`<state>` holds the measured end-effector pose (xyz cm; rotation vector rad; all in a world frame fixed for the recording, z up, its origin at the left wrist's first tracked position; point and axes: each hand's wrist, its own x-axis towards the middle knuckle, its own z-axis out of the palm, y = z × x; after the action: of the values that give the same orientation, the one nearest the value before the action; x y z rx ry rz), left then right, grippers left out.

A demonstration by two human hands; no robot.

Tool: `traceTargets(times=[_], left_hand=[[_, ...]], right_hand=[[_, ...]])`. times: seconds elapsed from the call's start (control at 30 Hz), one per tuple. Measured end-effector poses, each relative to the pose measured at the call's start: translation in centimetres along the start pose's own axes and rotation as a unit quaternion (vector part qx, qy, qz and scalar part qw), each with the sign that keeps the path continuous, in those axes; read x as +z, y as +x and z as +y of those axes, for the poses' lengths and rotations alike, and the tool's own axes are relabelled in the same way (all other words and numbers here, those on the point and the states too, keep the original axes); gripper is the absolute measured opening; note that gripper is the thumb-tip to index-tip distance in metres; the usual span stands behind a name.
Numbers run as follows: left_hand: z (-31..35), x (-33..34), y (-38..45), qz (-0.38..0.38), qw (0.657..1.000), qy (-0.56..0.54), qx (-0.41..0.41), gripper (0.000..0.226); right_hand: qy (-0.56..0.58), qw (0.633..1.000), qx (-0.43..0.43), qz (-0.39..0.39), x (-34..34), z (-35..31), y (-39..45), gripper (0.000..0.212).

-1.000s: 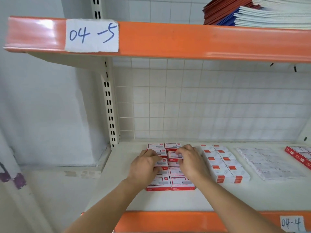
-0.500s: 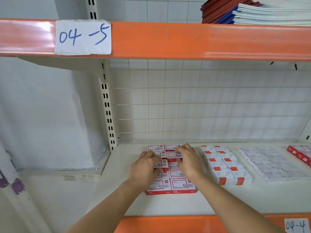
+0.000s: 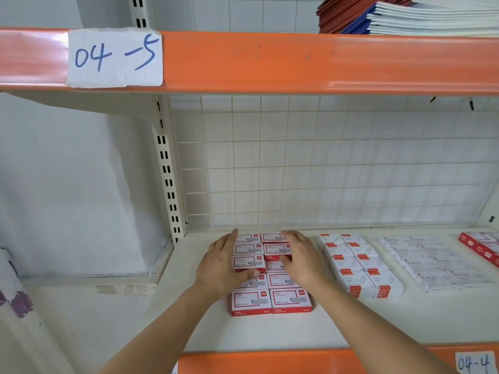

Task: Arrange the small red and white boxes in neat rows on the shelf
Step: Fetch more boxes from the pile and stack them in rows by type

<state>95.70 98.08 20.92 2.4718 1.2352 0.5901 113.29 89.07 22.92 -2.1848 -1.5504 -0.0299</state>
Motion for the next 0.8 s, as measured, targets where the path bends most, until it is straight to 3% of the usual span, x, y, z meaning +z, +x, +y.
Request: traceTargets(times=[0.1, 0.2, 0.47, 0.8], left_hand=[[-0.5, -0.1, 0.4, -0.107, 0.993, -0.046, -0.028, 0.118], [-0.5, 0.0, 0.6, -0.14, 0.987, -0.075, -0.025, 0.11], [-0.3, 0.6, 0.6, -0.133, 0.991, -0.015, -0.026, 0.094], [0.8, 0.0, 0.1, -0.103, 0.991, 0.08, -0.009, 0.09]], right_hand=[[0.022, 0.998, 0.018, -0.053, -0.3, 0.1, 0.3, 0.067], [0.044, 0.996, 0.027, -0.071, -0.3, 0.1, 0.8, 0.069], [0.091, 0.994, 0.018, -0.055, 0.1, 0.7, 1.4, 0.063], [0.011, 1.0, 0.007, -0.019, 0.2, 0.2, 0.4, 0.059]])
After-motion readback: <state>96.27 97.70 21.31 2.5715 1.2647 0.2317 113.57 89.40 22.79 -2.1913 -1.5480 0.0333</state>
